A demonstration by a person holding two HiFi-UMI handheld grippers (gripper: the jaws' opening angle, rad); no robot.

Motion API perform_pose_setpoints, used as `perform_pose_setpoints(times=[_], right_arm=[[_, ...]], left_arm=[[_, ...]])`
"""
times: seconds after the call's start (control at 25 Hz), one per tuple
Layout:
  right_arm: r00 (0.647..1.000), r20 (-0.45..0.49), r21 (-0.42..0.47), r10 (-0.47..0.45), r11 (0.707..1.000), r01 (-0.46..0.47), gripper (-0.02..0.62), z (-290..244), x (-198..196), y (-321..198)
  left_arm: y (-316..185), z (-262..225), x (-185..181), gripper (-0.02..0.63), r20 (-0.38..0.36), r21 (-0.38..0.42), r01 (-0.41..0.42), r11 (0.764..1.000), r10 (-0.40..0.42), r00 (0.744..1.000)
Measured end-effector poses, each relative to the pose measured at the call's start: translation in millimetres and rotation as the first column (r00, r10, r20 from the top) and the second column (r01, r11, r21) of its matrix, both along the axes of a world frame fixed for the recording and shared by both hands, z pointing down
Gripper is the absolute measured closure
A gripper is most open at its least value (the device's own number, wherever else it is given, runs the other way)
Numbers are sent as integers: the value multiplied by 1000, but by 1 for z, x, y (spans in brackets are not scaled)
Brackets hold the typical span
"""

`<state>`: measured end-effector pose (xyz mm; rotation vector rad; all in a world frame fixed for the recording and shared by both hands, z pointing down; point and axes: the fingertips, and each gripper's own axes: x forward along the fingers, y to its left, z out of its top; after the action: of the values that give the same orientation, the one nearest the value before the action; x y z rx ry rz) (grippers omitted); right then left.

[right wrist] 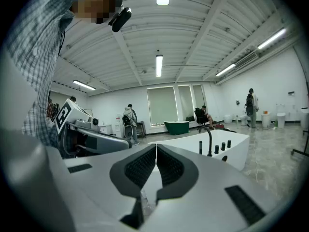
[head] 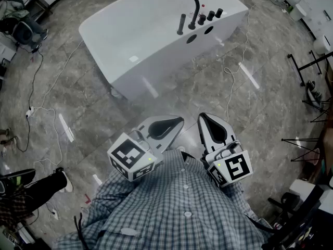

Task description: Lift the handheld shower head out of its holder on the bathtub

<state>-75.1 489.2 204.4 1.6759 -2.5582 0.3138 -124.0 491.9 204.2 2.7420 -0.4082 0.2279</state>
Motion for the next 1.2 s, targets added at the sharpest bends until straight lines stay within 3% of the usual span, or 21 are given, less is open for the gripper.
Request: perform_pose_setpoints(times=[0.64,1.2], right_arm=[[1000,1,0,0,1000,0,575,3,3,5],[994,109,-20,5,1000,-3,575,8,43,16]], left_arm=[[4,5,4,595,11,-5,21,1000,-21,1000],[19,-4,23,595,3,15,106,994,-106,994]])
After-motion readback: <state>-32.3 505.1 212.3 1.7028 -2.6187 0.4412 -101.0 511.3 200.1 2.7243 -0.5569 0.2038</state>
